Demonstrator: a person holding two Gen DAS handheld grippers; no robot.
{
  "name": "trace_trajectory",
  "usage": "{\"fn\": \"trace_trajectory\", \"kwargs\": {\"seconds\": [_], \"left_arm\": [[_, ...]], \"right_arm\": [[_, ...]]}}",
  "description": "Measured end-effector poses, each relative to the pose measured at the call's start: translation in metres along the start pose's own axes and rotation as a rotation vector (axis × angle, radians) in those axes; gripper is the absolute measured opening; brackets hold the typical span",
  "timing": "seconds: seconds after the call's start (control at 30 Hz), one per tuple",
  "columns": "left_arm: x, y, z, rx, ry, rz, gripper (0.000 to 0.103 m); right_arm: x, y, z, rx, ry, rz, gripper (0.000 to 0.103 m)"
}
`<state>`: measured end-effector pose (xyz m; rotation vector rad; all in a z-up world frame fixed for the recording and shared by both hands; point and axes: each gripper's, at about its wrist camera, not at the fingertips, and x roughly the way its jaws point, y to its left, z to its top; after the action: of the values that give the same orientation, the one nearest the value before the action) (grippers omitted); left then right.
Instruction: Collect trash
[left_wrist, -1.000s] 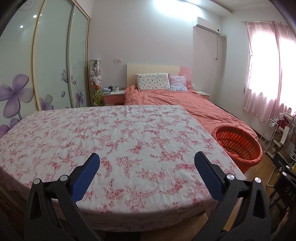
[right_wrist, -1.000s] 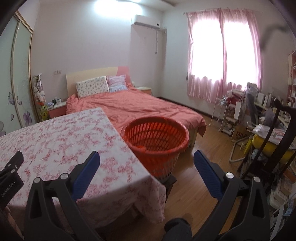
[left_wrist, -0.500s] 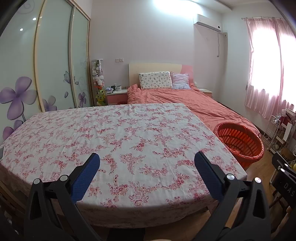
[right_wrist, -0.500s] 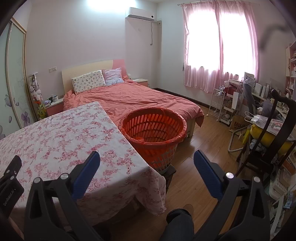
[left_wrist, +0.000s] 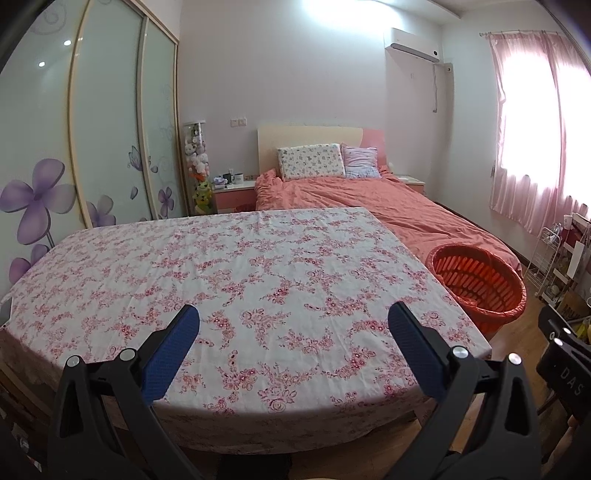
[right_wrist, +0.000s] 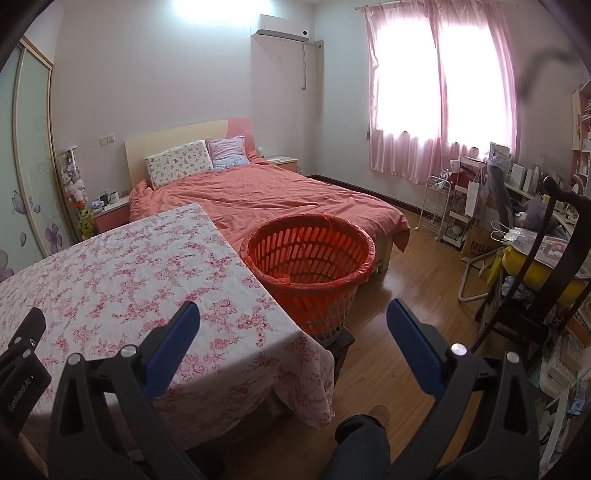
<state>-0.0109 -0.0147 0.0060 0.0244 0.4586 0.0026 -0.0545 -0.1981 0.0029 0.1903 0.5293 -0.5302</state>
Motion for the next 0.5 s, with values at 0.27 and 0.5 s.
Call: {"fn": "trace_trajectory", "kwargs": {"seconds": [0.27, 0.5], "left_arm": [[-0.0008, -0.0012, 0.0008, 0.004, 0.002, 0.006, 0.101], [-0.0013, -0.0012, 0.0012, 0.003, 0.003, 0.004, 0.101]], "right_arm": [[-0.0019, 0.0013, 0.0032, -0.003, -0.005, 0.005, 0.099], [-0.0022, 0.0022, 0.0036, -0.004, -0.005, 0.005, 0.099]]}}
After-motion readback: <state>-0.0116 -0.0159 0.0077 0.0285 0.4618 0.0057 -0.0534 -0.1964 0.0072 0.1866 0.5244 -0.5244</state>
